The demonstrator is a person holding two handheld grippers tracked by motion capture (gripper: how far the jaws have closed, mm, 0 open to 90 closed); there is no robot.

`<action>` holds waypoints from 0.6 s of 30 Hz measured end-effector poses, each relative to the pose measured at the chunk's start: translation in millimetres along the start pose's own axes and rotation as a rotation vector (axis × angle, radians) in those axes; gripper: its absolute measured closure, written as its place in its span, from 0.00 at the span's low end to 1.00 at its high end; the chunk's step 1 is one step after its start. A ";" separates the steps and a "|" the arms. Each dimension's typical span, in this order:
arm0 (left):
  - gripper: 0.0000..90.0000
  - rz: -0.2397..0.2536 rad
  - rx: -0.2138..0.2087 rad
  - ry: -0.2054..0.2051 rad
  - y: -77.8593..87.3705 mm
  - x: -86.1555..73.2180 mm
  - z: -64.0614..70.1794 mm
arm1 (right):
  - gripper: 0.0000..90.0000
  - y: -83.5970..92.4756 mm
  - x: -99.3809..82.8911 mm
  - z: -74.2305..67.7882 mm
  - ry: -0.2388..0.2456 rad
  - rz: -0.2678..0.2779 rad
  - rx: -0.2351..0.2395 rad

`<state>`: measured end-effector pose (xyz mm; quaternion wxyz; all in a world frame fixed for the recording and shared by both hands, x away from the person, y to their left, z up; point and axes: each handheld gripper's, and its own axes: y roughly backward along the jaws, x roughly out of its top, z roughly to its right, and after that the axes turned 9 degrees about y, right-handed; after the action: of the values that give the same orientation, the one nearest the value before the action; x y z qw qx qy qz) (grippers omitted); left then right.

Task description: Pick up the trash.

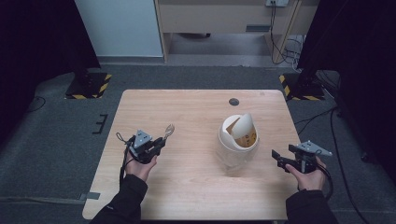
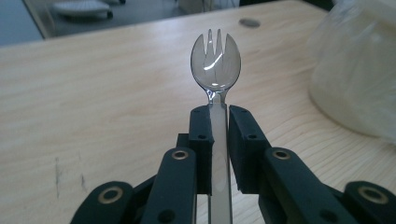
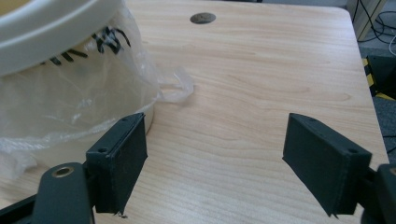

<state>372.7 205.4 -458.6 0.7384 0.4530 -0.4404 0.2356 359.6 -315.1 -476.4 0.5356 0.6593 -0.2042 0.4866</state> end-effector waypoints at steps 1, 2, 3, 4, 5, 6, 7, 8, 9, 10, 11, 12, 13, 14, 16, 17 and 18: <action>0.89 0.035 -0.018 -0.005 6.3 4.0 4.1 | 0.25 1.4 1.6 0.0 0.002 0.009 0.000; 0.89 0.050 -0.027 -0.005 9.2 5.9 6.0 | 0.25 2.0 2.7 -0.4 0.002 0.017 -0.001; 0.89 0.062 -0.035 -0.006 11.5 7.2 7.6 | 0.25 2.9 4.0 -0.6 0.005 0.022 -0.002; 0.89 0.078 -0.047 -0.007 15.2 9.5 10.3 | 0.25 3.7 5.0 -0.8 0.006 0.026 0.000; 0.89 0.089 -0.058 -0.009 18.0 11.2 12.7 | 0.25 4.5 6.4 -1.2 0.006 0.036 0.001; 0.89 0.089 -0.058 -0.009 18.0 11.2 12.7 | 0.25 4.5 6.4 -1.2 0.006 0.036 0.001; 0.89 0.113 -0.074 -0.015 23.2 14.9 17.7 | 0.25 5.7 7.8 -1.9 0.002 0.048 0.000; 0.89 0.124 -0.084 -0.017 25.6 16.7 20.0 | 0.25 6.0 8.5 -2.2 -0.001 0.052 0.001; 0.89 0.135 -0.093 -0.022 27.6 18.5 22.4 | 0.25 6.3 9.3 -2.1 -0.001 0.056 0.002; 0.89 0.135 -0.093 -0.022 27.6 18.5 22.4 | 0.25 6.7 10.2 -2.1 -0.003 0.060 0.001; 0.89 0.153 -0.104 -0.034 30.9 21.2 26.9 | 0.25 7.6 11.3 -2.0 -0.002 0.064 0.001; 0.89 0.165 -0.114 -0.041 33.0 23.0 30.5 | 0.25 8.4 12.2 -1.9 0.000 0.069 -0.001; 0.89 0.171 -0.121 -0.046 34.3 24.2 32.6 | 0.25 9.8 14.0 -2.0 -0.001 0.083 -0.002; 0.89 0.185 -0.132 -0.053 36.4 26.0 36.5 | 0.25 10.8 15.2 -2.2 -0.003 0.091 -0.001; 0.89 0.192 -0.138 -0.058 37.6 27.1 38.9 | 0.25 12.4 17.0 -2.2 -0.001 0.101 0.001; 0.89 0.211 -0.154 -0.078 40.9 30.3 45.5 | 0.25 14.4 19.8 -2.9 -0.004 0.116 0.000; 0.89 0.223 -0.163 -0.089 42.8 32.1 49.8 | 0.25 15.2 20.7 -3.1 -0.001 0.119 0.000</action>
<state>335.0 180.6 -401.1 0.7218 0.3499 -0.5379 0.2592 355.4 -312.3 -451.0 0.5055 0.6463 -0.2433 0.5173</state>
